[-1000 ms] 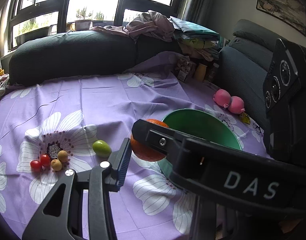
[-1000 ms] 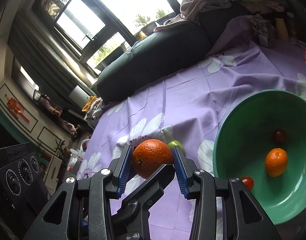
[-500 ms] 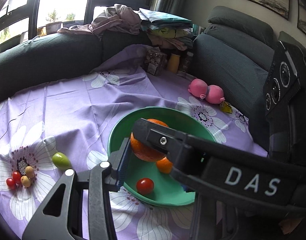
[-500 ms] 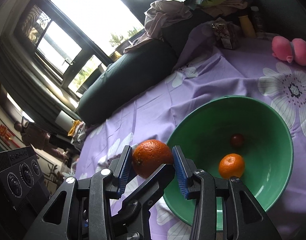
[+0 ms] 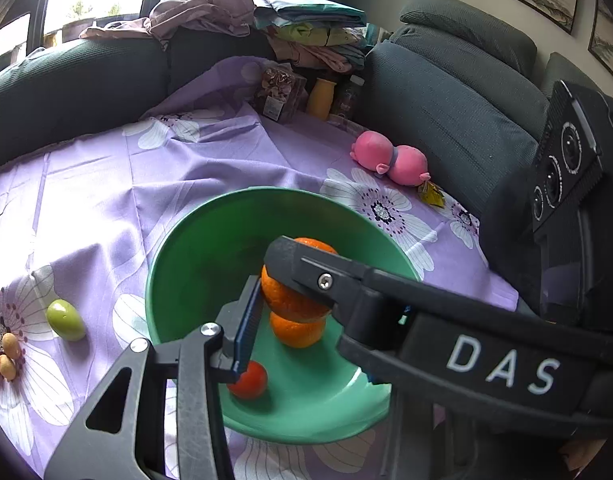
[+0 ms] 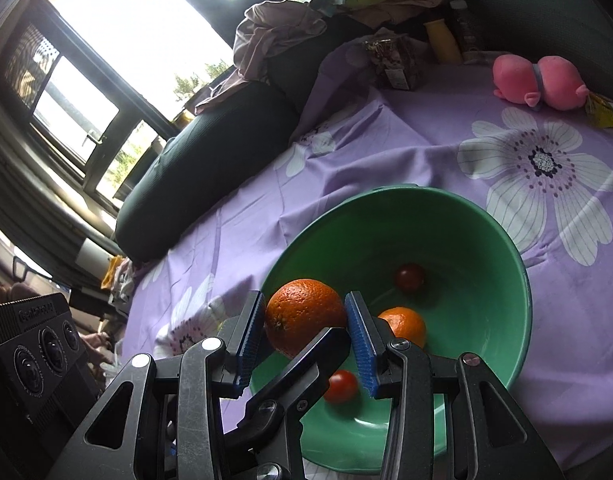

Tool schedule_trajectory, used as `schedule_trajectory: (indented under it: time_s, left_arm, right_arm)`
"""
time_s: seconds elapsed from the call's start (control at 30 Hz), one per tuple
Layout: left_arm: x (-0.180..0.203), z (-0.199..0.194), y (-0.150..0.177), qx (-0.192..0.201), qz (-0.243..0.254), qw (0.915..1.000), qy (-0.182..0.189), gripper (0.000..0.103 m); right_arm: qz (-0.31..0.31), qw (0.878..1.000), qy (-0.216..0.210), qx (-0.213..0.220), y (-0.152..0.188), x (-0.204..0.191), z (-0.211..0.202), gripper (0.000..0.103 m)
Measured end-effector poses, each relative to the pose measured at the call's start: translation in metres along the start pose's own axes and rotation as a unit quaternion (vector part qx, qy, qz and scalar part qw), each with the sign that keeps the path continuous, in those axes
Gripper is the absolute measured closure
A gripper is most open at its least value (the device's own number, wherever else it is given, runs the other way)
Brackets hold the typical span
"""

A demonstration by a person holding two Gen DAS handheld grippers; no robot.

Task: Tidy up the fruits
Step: 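Carry the orange with the right gripper down into the green bowl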

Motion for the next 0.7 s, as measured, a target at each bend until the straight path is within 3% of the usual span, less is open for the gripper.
schedule_trajectory:
  time_s: [0.7]
  left_arm:
    - [0.003, 0.021, 0.019, -0.037, -0.033, 0.9985, 0.024, 0.061]
  right_arm:
    - [-0.002, 0.998, 0.05, -0.035, 0.01, 0.023, 0.01, 0.059]
Point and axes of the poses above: each gripper's, at about its wrist camera, not at the fingertips, and z roughly the way its jaws point, x to its right, y to its underside, the point moved 10 cm from there along z, roughly the way its jaws point, and after that the axes turned 11 degrees about x, right-handed, at the moved point
